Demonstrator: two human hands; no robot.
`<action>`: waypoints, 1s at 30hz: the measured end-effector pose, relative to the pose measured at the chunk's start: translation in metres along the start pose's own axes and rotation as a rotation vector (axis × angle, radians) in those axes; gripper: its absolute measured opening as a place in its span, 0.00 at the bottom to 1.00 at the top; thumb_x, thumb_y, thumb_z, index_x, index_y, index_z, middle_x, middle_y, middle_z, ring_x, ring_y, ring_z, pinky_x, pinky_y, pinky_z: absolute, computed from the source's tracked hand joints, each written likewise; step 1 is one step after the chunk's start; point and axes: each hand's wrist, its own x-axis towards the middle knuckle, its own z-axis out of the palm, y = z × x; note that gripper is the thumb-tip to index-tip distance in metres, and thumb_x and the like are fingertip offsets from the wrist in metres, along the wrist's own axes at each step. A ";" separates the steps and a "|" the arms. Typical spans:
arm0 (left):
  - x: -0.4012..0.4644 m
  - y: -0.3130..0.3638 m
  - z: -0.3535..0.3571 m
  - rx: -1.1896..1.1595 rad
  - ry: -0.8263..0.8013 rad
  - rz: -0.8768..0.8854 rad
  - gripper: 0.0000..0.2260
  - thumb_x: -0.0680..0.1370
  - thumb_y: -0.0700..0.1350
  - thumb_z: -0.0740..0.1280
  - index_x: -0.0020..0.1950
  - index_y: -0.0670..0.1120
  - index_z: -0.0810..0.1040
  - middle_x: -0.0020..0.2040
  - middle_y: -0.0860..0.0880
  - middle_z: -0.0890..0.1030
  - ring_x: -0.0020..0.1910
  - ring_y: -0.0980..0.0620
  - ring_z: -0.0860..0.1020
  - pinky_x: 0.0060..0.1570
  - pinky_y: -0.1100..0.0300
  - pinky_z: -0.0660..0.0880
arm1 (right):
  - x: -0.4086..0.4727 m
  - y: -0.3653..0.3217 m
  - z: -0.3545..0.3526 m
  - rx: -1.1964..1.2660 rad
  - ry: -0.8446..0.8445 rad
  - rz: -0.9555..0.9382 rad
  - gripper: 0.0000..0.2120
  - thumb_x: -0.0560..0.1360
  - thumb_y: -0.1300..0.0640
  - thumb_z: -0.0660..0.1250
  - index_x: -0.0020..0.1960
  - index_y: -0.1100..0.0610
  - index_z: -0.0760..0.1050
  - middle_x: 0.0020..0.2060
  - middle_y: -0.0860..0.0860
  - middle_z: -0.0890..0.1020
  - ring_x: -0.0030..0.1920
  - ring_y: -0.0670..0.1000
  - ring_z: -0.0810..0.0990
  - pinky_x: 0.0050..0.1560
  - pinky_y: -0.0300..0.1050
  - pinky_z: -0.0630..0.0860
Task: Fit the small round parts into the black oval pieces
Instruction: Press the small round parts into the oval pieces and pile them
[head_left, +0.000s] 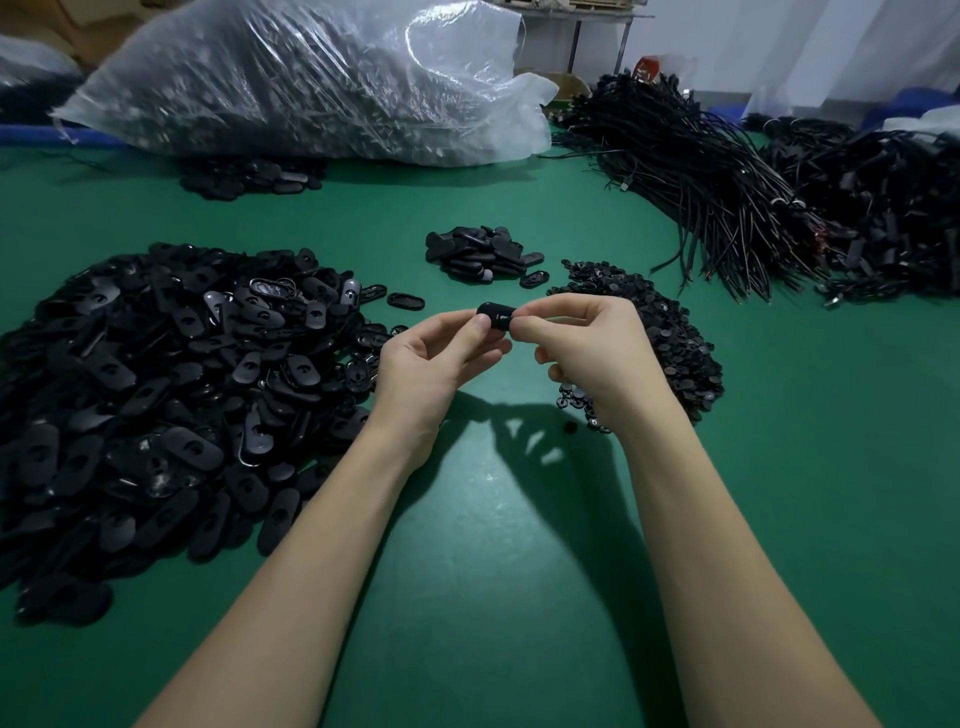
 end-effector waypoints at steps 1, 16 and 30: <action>0.000 0.000 0.000 -0.001 0.002 0.007 0.05 0.79 0.38 0.70 0.53 0.40 0.83 0.48 0.40 0.87 0.50 0.44 0.86 0.50 0.61 0.81 | 0.000 0.000 0.000 -0.003 0.011 -0.007 0.03 0.73 0.61 0.76 0.42 0.55 0.86 0.29 0.47 0.83 0.27 0.42 0.75 0.26 0.34 0.70; -0.001 -0.001 -0.003 0.052 -0.028 0.049 0.04 0.78 0.35 0.71 0.49 0.42 0.83 0.45 0.42 0.87 0.46 0.46 0.86 0.49 0.61 0.81 | -0.001 -0.001 -0.001 -0.015 -0.008 0.014 0.03 0.72 0.60 0.78 0.41 0.54 0.86 0.26 0.47 0.81 0.26 0.45 0.73 0.26 0.34 0.70; -0.003 0.004 -0.005 0.084 -0.142 -0.063 0.03 0.79 0.35 0.69 0.51 0.40 0.81 0.46 0.41 0.87 0.46 0.45 0.86 0.49 0.61 0.80 | -0.001 0.006 -0.016 0.006 -0.194 -0.002 0.07 0.73 0.62 0.78 0.49 0.63 0.85 0.34 0.51 0.86 0.34 0.46 0.83 0.39 0.39 0.82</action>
